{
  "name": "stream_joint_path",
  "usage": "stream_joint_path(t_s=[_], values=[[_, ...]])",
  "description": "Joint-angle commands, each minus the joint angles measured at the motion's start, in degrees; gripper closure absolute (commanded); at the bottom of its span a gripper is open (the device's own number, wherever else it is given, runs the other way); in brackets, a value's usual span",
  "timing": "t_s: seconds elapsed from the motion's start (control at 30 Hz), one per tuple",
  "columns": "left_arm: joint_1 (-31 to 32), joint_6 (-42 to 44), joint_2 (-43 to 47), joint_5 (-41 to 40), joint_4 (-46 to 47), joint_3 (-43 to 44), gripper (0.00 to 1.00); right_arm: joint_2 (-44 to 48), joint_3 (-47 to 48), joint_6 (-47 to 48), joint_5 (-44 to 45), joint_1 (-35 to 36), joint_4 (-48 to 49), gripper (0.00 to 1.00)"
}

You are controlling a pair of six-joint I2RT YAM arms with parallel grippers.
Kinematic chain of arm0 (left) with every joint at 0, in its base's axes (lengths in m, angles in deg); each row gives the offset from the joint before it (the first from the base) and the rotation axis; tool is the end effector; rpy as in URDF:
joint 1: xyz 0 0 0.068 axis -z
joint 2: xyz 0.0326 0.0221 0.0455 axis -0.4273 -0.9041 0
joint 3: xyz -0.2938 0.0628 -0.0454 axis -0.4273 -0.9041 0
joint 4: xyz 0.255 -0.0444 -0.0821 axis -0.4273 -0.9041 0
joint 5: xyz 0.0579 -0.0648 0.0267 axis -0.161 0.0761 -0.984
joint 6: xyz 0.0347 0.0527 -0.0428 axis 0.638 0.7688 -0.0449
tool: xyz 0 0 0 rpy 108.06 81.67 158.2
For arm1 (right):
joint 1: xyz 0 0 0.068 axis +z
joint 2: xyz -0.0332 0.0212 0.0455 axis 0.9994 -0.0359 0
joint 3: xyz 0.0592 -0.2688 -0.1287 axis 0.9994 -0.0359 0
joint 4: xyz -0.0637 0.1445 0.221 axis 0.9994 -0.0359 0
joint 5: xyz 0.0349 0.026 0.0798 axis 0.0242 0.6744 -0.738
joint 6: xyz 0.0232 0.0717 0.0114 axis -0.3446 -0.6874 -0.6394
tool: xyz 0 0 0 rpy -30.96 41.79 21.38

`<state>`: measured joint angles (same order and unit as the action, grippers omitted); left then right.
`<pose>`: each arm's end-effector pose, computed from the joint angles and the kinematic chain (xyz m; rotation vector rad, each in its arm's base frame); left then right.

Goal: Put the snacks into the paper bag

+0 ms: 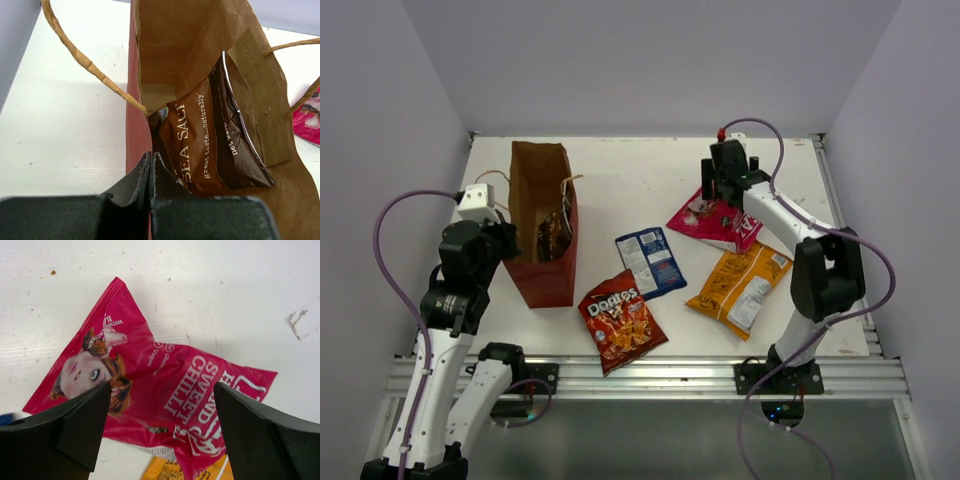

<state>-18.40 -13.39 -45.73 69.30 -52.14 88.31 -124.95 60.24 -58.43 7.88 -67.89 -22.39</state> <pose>0.1524 -0.0115 0.3527 -0.2135 1.9060 -0.1603 0.4057 0.1175 0.2790 0.0672 2.2619 -0.2485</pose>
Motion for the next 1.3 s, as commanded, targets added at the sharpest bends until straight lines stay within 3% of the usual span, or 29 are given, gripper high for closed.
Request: stream_joint_path(t_s=[0.0, 0.17, 0.23, 0.27, 0.3, 0.4, 0.63, 0.77, 0.97, 1.27], values=[[0.22, 0.98, -0.36, 0.72, 1.1, -0.26, 1.0, -4.34, 1.9, 5.08, -3.75, -1.68, 4.67, 0.12], [0.22, 1.07, -0.36, 0.99, 0.92, -0.09, 1.0, -10.15, 4.97, 7.46, -7.18, -4.67, 6.52, 0.13], [0.22, 1.07, -0.19, 0.73, 1.01, -0.17, 1.0, -11.38, 5.33, 7.37, -8.24, -5.81, 6.17, 0.21], [0.22, 0.99, -0.18, 0.73, 1.01, -0.17, 1.0, -11.39, 5.15, 7.37, -9.2, -6.08, 5.99, 0.33], [0.22, 0.98, -0.27, 0.73, 1.1, -0.17, 1.0, -11.3, 4.89, 7.37, -9.56, -6.08, 5.99, 0.55], [0.22, 1.07, -0.62, 0.9, 1.19, -0.26, 1.0, -10.69, 4.19, 7.29, -10.17, -6.08, 6.08, 0.98], [0.22, 1.07, -0.54, 0.9, 1.19, -0.26, 1.0, -4.37, 4.62, 3.61, -13.15, -6.08, 3.89, 1.0], [0.22, 1.16, -0.8, 1.16, 1.36, -0.26, 1.0, 7.03, 4.71, -0.62, -15.36, -4.5, 5.2, 1.0], [0.22, 0.99, -0.8, 0.82, 1.28, -0.26, 1.0, 16.11, 8.04, -10.98, -25.97, -3.97, 10.47, 1.0], [0.22, 0.9, -0.62, 0.02, 1.19, -0.26, 1.0, 12.88, 13.59, -34.88, -49.17, -3.18, 33.65, 1.0]])
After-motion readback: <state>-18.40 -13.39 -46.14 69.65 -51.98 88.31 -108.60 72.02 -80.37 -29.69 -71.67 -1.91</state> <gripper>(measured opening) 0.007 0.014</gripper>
